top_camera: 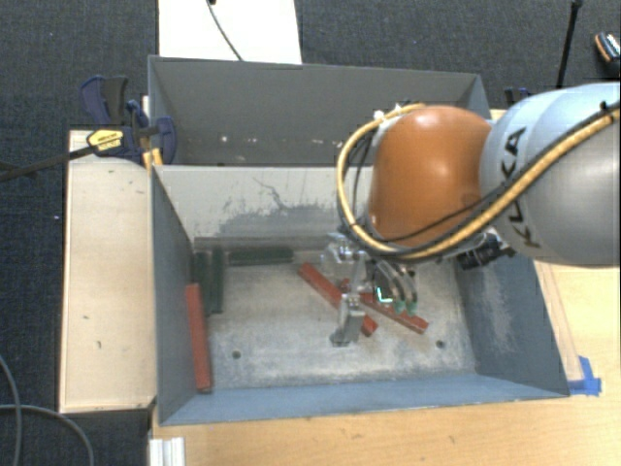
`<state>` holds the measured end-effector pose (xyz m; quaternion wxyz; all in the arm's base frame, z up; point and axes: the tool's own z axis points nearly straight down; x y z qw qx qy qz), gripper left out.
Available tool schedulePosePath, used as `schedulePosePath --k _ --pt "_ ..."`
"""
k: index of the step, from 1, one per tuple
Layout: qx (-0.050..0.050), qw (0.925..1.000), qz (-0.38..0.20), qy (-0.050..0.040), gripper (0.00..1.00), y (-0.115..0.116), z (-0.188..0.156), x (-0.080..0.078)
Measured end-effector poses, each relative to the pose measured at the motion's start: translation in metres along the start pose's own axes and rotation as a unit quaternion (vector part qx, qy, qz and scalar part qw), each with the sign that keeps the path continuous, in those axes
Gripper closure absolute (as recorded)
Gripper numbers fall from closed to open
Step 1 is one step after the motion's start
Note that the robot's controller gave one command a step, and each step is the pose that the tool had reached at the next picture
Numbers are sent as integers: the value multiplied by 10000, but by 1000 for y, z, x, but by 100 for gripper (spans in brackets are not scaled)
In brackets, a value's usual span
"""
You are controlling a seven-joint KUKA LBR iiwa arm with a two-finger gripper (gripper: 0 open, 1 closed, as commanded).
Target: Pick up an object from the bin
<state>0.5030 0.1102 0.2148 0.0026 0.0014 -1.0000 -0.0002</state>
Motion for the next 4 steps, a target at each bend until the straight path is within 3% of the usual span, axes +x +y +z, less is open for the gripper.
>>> schedulePosePath --k 1,2,3,4 --pt "4 9947 1027 -19 0 -28 71 -49" --pt "6 9914 1308 -4 0 -58 148 -77" --pt "-9 9914 1309 -30 100 -55 144 -77" --pt "-19 9880 1544 -79 100 -57 7 -86"
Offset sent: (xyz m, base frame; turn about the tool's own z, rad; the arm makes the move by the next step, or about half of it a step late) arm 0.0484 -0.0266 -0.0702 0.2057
